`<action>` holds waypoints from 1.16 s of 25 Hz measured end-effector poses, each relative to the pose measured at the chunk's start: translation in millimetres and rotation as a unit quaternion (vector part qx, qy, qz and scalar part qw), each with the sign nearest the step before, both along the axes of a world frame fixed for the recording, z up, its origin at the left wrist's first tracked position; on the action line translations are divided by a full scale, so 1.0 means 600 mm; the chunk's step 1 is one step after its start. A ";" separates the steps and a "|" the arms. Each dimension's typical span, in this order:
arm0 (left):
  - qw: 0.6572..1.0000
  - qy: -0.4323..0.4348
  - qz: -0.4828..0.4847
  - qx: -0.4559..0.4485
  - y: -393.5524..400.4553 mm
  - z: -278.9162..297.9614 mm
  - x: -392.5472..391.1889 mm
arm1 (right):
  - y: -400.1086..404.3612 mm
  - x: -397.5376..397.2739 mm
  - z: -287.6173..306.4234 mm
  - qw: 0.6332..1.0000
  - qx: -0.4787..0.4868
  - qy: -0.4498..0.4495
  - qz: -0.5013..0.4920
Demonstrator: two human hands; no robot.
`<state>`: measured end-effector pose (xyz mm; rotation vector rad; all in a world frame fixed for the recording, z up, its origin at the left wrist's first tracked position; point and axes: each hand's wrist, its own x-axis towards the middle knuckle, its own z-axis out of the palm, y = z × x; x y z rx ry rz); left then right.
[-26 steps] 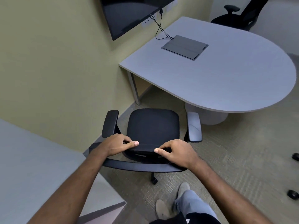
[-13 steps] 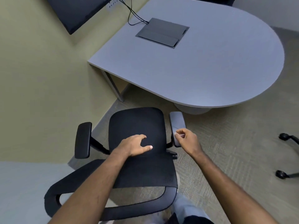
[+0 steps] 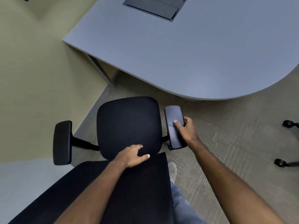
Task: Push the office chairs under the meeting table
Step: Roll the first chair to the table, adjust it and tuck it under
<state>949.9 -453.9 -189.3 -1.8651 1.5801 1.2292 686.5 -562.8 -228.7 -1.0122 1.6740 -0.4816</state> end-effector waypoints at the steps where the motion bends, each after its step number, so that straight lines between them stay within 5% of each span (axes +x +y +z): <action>1: 0.999 0.007 -0.017 0.028 0.011 -0.008 -0.003 | -0.006 0.004 -0.007 1.000 0.004 -0.010 -0.011; 11: 0.996 0.036 -0.031 0.080 0.039 -0.038 -0.009 | -0.061 0.010 -0.068 0.970 0.152 -0.169 -0.087; 29: 0.993 0.038 -0.077 0.083 0.045 -0.039 0.007 | -0.023 0.024 -0.139 0.981 0.131 -0.078 -0.118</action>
